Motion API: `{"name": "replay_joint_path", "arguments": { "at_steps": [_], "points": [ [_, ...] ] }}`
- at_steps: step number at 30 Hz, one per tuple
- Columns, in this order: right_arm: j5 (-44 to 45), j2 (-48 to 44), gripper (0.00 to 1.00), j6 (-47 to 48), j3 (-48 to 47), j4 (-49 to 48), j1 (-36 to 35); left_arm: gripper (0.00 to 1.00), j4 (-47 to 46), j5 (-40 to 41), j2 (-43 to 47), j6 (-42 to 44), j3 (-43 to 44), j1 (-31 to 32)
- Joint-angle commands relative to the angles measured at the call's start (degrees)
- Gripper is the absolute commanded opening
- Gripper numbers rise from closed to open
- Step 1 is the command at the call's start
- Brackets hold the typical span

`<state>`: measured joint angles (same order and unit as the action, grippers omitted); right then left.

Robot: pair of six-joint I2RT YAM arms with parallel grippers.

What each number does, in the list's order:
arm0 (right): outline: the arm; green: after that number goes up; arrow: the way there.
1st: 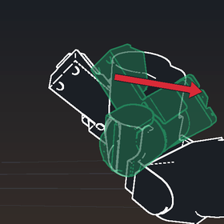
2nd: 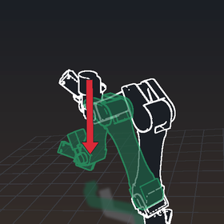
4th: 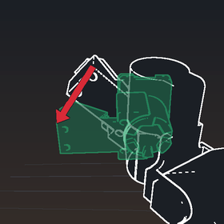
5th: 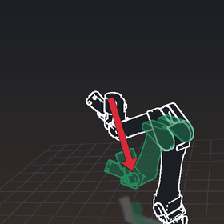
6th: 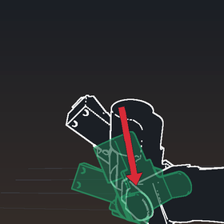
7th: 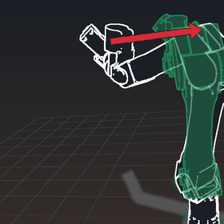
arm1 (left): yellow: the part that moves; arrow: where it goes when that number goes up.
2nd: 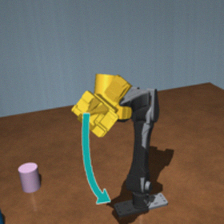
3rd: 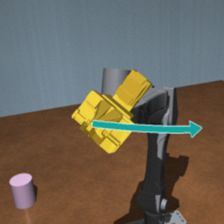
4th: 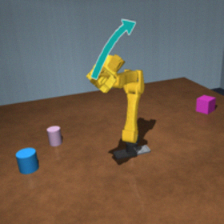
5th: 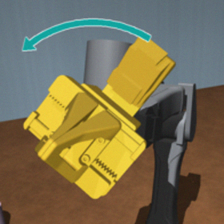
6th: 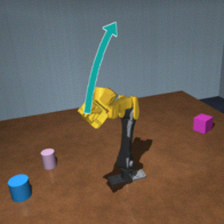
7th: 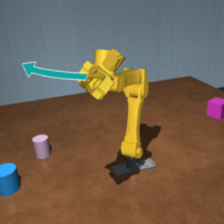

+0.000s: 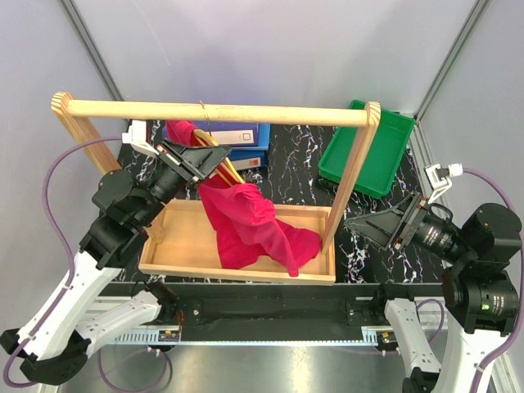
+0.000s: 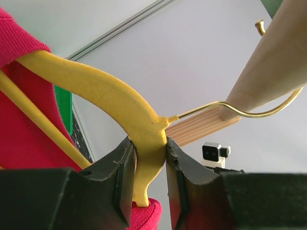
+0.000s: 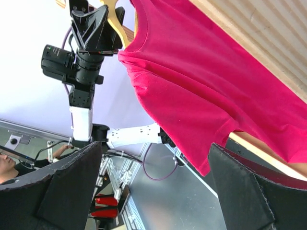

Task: Remove the t-shirt from the hanger

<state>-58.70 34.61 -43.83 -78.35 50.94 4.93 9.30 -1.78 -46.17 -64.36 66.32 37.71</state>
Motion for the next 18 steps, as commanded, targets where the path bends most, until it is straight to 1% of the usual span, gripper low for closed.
{"name": "replay_joint_path", "arguments": {
  "at_steps": [1,7,18],
  "points": [
    [-2.3,-0.2,1.0,2.3,-0.1,0.5,0.1,0.11,-4.2,1.6,0.0,1.9,4.1,0.7],
    [-3.2,0.8,1.0,3.1,-0.5,0.9,0.1,0.01,-4.2,0.8,0.6,2.0,6.1,0.9],
    [-4.1,1.7,1.0,3.7,-0.6,1.3,0.1,0.0,-5.3,-2.2,2.1,0.4,7.0,1.0]
  ]
}}
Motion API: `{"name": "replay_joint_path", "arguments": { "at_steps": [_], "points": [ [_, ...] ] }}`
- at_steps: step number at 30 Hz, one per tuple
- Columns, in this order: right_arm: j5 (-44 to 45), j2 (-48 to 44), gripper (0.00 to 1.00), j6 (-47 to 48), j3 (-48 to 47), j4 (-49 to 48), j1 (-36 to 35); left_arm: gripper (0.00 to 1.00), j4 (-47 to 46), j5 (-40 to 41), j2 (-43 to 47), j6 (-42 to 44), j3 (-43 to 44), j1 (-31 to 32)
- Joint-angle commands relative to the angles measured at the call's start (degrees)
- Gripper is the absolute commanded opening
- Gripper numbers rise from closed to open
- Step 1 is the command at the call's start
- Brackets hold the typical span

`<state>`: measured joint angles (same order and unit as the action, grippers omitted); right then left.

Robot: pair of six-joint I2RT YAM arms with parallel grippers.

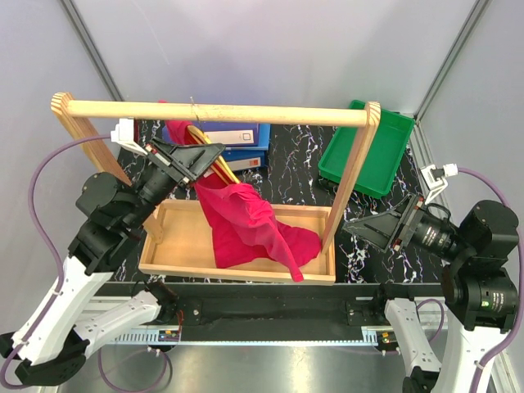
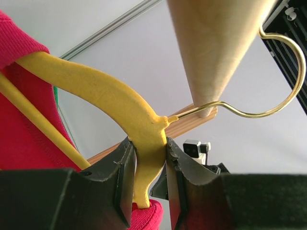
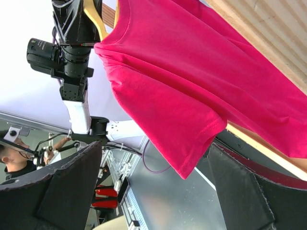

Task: Remove the t-shirt from the hanger

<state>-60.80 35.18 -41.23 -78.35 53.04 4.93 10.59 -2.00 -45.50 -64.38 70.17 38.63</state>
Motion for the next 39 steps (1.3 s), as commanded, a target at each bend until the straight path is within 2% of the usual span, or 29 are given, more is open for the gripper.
{"name": "replay_joint_path", "arguments": {
  "at_steps": [1,7,17,22,30,33,39],
  "points": [
    [-2.0,1.0,1.0,1.2,-0.6,-0.9,0.1,0.0,-6.8,-2.3,1.6,0.0,2.9,0.1],
    [-2.0,0.9,1.0,1.6,-0.2,-0.7,0.1,0.0,-8.0,-6.3,5.5,-0.2,0.1,0.2],
    [-1.8,-4.4,1.0,1.2,6.5,0.1,0.1,0.0,-8.0,-6.1,14.5,-2.0,-10.0,0.2],
    [-2.5,-5.8,0.99,0.8,9.0,0.1,0.1,0.0,-8.0,-2.7,16.8,-4.1,-16.0,0.2],
    [-3.3,-6.8,1.0,0.7,13.0,0.3,0.1,0.0,-8.0,1.9,8.5,-6.4,-15.9,0.3],
    [-3.4,-6.8,1.0,0.7,14.6,0.2,0.1,0.0,-8.0,6.3,4.4,-8.4,-14.2,1.0],
    [-2.6,-6.9,0.97,2.0,17.6,2.5,0.0,0.0,-8.2,16.2,-3.5,-12.4,-10.8,6.8]
  ]
}}
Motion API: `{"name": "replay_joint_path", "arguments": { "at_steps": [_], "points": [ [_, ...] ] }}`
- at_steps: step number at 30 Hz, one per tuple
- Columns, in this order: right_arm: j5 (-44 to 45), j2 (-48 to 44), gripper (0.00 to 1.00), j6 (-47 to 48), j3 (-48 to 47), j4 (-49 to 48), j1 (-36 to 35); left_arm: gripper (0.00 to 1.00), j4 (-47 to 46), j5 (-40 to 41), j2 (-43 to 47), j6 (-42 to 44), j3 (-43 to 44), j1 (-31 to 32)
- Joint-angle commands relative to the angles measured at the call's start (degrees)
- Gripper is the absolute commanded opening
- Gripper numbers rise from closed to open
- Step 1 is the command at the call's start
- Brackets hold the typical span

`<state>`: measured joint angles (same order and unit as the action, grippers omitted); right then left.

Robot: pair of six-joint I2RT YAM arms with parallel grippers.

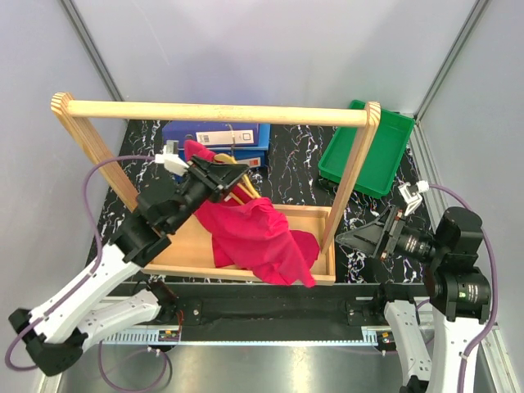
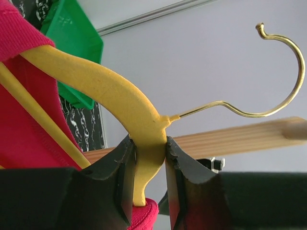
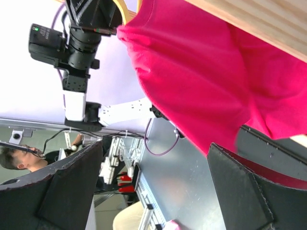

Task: Remove the t-shirt from the hanger

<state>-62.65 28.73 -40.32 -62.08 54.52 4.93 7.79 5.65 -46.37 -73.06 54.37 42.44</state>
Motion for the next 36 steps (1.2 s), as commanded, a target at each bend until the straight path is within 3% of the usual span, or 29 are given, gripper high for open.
{"name": "replay_joint_path", "arguments": {
  "at_steps": [1,8,16,27,29,32,33,36],
  "points": [
    [-0.6,-0.5,0.97,1.3,1.8,1.5,0.0,0.0,-5.4,9.4,-3.8,-4.1,6.3,4.6],
    [0.2,-1.7,0.91,2.9,4.9,3.5,-0.4,0.0,-5.8,14.1,-10.0,-6.0,10.4,10.7],
    [-0.6,-3.2,0.78,2.5,7.6,2.8,-1.2,0.0,-6.3,16.5,-14.5,-8.1,12.8,15.0],
    [-0.8,-3.0,0.74,2.9,9.4,1.0,-4.6,0.0,-5.6,20.5,-18.1,-10.5,15.8,18.2],
    [-0.6,-2.8,0.68,3.0,10.0,1.1,-6.1,0.0,-5.7,21.0,-18.2,-10.9,15.8,18.6],
    [-0.7,-3.0,0.42,3.0,11.1,1.2,-6.1,0.0,-5.8,22.0,-18.2,-11.0,15.5,19.1],
    [-0.9,-3.0,0.25,3.0,11.3,1.5,-6.2,0.0,-5.9,22.4,-17.9,-11.1,15.0,19.2],
    [-0.1,-3.0,0.0,4.2,11.2,3.6,-6.2,0.0,-7.6,24.1,-16.2,-11.6,12.3,19.2]
  ]
}}
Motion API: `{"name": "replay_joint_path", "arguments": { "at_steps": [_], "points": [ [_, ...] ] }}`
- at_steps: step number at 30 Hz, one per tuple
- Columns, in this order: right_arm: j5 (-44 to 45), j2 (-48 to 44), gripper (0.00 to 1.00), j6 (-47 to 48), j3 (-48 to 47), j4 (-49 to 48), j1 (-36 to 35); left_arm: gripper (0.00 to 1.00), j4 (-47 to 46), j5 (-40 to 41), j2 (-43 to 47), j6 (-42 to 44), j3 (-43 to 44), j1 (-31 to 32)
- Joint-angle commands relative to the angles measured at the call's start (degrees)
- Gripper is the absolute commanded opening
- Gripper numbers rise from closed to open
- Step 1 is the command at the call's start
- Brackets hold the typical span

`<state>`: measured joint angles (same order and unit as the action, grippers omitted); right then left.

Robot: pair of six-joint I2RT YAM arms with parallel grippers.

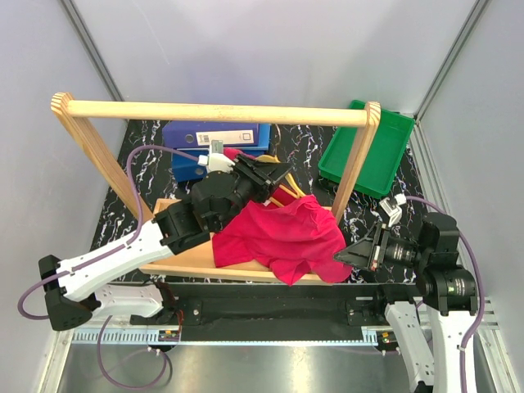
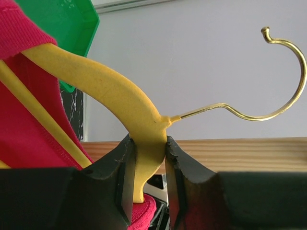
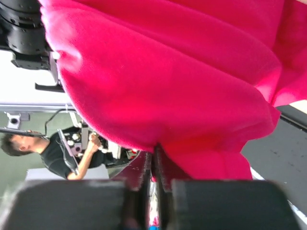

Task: Remove the t-shirt from the hanger

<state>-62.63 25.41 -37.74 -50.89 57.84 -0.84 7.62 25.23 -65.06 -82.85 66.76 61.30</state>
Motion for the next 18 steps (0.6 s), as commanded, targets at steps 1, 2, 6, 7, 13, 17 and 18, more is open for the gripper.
{"name": "replay_joint_path", "arguments": {
  "at_steps": [1,2,6,7,13,17,18],
  "points": [
    [0.4,0.2,0.0,2.0,-0.1,1.0,-0.4,0.0,-8.8,6.0,3.0,-2.0,-0.9,0.3],
    [1.4,0.1,0.0,2.5,-0.1,1.9,-0.4,0.0,-9.5,6.8,3.5,-1.9,-1.6,0.2],
    [6.1,-0.3,0.0,7.4,-1.0,10.9,-0.4,0.0,-8.9,9.3,5.6,-1.7,-2.3,-0.8],
    [6.8,-0.9,0.0,7.9,-1.1,11.8,-0.4,0.0,-8.9,9.7,6.2,-1.6,-2.5,-1.0],
    [15.5,-6.2,0.0,4.3,-3.3,14.8,-0.5,0.0,-7.7,11.9,7.8,-4.7,-4.1,-2.1],
    [19.7,-11.6,0.0,-2.7,-2.8,12.7,-0.4,0.0,-4.7,12.0,8.5,-7.3,-3.7,-4.1],
    [20.4,-12.6,0.0,-4.4,-2.6,12.8,-0.4,0.0,-4.1,12.0,8.5,-7.5,-3.3,-5.0]
  ]
}}
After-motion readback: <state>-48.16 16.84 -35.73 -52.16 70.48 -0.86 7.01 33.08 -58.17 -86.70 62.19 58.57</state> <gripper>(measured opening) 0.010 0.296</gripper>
